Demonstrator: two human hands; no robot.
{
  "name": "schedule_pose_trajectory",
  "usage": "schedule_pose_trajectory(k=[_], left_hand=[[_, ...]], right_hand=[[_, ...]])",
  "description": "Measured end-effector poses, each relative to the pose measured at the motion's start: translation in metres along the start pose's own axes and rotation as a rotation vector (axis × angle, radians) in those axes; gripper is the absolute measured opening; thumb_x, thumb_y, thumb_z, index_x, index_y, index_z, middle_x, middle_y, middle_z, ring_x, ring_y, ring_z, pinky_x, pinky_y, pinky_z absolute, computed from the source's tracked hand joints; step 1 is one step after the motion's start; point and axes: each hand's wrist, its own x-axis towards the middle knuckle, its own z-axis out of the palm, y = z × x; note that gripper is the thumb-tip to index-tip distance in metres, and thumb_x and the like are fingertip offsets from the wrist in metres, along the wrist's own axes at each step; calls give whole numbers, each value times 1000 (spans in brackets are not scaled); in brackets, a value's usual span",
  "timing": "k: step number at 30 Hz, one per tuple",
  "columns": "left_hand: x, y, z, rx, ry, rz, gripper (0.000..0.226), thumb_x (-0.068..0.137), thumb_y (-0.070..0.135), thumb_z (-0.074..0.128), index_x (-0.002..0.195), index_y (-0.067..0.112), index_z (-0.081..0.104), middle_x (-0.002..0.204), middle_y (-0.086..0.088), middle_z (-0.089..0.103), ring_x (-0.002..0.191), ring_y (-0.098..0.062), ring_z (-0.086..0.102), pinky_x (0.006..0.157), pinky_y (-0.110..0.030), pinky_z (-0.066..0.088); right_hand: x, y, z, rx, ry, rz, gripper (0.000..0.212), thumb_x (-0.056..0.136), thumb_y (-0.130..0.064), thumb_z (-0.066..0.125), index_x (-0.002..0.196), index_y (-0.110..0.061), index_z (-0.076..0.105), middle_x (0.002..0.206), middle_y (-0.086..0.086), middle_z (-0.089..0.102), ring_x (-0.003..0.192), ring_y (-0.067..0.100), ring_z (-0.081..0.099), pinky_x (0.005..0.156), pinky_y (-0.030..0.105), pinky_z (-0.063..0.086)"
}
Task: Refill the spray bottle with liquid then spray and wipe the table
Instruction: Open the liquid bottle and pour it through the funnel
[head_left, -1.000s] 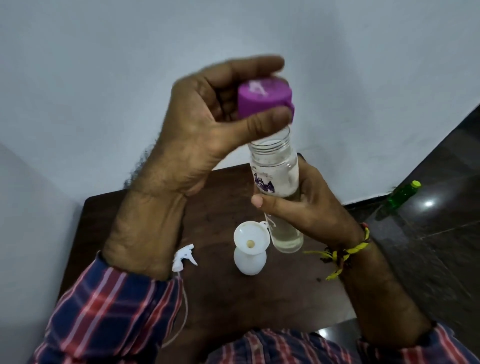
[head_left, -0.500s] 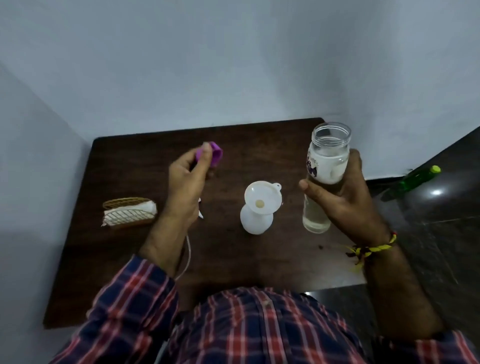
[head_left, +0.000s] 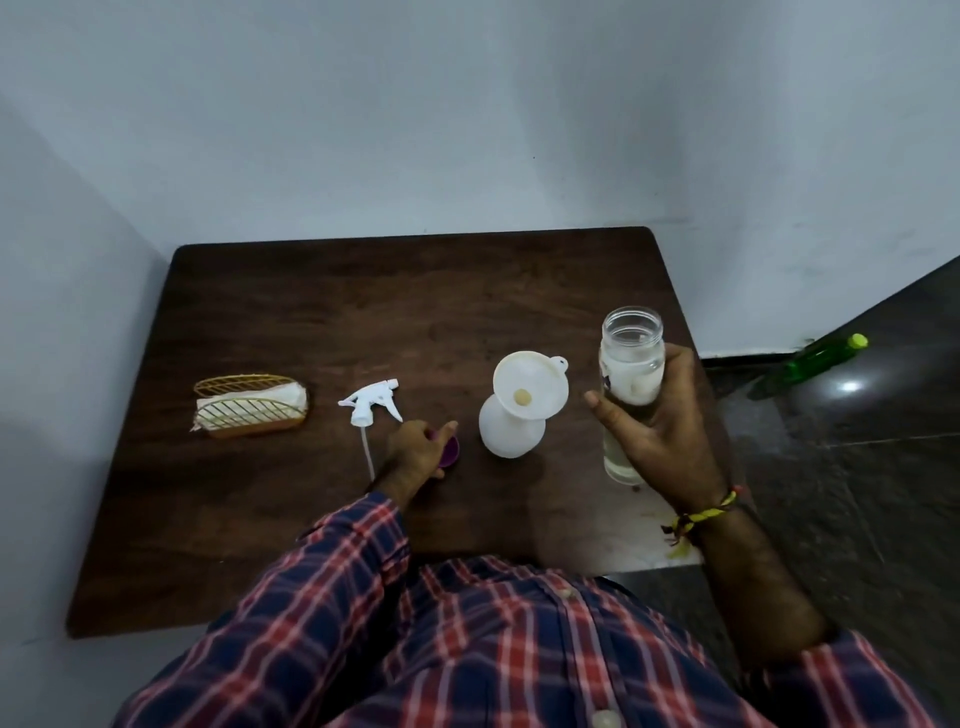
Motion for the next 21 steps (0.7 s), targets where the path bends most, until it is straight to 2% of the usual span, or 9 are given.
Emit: schedule_pose_trajectory(k=[1,3,5,8,11,13,15,17,21], left_hand=[[1,0,0,82,33,53,41,90,55,59,91,14,60,92,-9,70,56,-19,71,51,-28,54],[4,-3,2,257,109,160,38,91,58,55,88,20,59,94,-7,70,69,-22,70,65,-34,58],[0,-1,3,414,161,215,40,92,59,51,105,22,63,110,-6,66,92,-24,66,79,-38,55],[-12,7,-1,549,210,251,54,95,57,47,137,22,49,137,-9,51,116,-29,57,89,-41,51],[-28,18,-12,382,189,410,77,84,50,70,147,23,35,151,-6,40,133,-25,46,104,-43,45],[-46,27,-20,128,18,562,113,63,51,87,153,28,22,159,0,27,143,-18,33,111,-41,37],[-67,41,-23,-5,-107,726,136,48,54,93,155,33,11,162,9,15,147,-11,22,115,-34,28],[-80,55,-19,-30,-118,831,140,45,51,95,155,33,10,161,14,13,147,-9,22,115,-30,26],[-83,80,-5,-3,-11,868,133,49,47,94,155,20,18,159,2,21,140,-7,27,110,-24,27]], right_hand=[[-2,4,2,11,-6,18,58,77,-14,82,117,2,44,103,-3,62,94,-2,64,83,17,54],[-5,11,5,26,-24,42,59,76,-24,81,118,-4,44,105,-5,65,94,7,67,83,24,56],[-7,18,7,17,-36,47,57,77,-22,82,118,-6,46,106,-7,67,94,5,68,82,21,55],[-9,23,8,2,-48,48,56,77,-16,84,119,-8,49,110,-7,68,99,3,68,83,17,55],[-9,31,7,-36,-57,32,57,76,-15,86,122,-10,53,113,-6,68,102,6,67,86,18,54],[-10,36,5,-60,-58,20,59,75,-14,87,124,-10,55,116,-3,67,105,9,66,89,21,54],[-10,41,3,-84,-61,17,59,74,-14,88,124,-14,57,118,-5,67,107,7,65,92,22,53],[-11,47,2,-112,-67,19,59,73,-15,88,123,-18,58,118,-7,67,108,7,64,94,25,53],[-14,55,1,-200,-99,21,58,74,-21,88,124,-21,59,118,-10,66,108,7,64,93,35,55]])
